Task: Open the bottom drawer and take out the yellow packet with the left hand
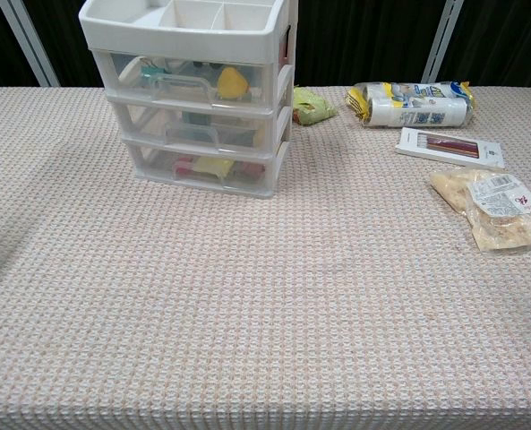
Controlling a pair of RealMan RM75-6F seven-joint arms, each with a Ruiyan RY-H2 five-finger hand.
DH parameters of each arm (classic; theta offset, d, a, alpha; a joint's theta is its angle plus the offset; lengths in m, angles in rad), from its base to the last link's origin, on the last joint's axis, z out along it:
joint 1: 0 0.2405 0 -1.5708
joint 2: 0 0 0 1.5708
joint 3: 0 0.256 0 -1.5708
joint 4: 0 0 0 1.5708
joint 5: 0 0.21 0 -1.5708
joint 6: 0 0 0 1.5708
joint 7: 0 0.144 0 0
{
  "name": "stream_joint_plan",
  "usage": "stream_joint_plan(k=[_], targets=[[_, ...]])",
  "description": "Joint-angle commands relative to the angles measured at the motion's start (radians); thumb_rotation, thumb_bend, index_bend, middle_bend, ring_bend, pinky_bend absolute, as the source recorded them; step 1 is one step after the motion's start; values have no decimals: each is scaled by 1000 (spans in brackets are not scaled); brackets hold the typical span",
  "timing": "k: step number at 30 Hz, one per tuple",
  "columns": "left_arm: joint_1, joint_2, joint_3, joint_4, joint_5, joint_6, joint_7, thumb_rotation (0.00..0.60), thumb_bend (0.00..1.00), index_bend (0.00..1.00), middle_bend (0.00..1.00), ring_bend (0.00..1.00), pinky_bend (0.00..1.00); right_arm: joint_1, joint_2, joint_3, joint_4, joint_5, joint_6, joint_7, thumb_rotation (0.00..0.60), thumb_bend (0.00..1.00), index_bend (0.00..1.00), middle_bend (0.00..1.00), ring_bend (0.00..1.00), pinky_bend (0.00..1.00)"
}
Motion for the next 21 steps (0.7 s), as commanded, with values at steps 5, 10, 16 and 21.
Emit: stream_joint_plan(k=[5, 10, 16, 21], targets=[[-207, -49, -94, -145, -71, -391, -484, 600, 308, 267, 577, 695, 1000, -4, 27, -9, -28, -18, 14, 11, 600, 212, 0, 69, 0, 4], [-311, -98, -179, -148, -204, -613, -745, 600, 366, 220, 673, 850, 1000, -16, 29, -19, -37, -36, 36, 8, 600, 213, 0, 68, 0, 4], [-402, -212, -248, -74, -410, -721, -762, 600, 389, 168, 750, 909, 1000, -27, 40, -27, -53, -50, 55, -6, 600, 213, 0, 69, 0, 4], [-465, -304, -261, -33, -619, -707, -626, 600, 387, 137, 780, 925, 1000, -35, 46, -29, -67, -62, 75, -17, 600, 212, 0, 70, 0, 4]])
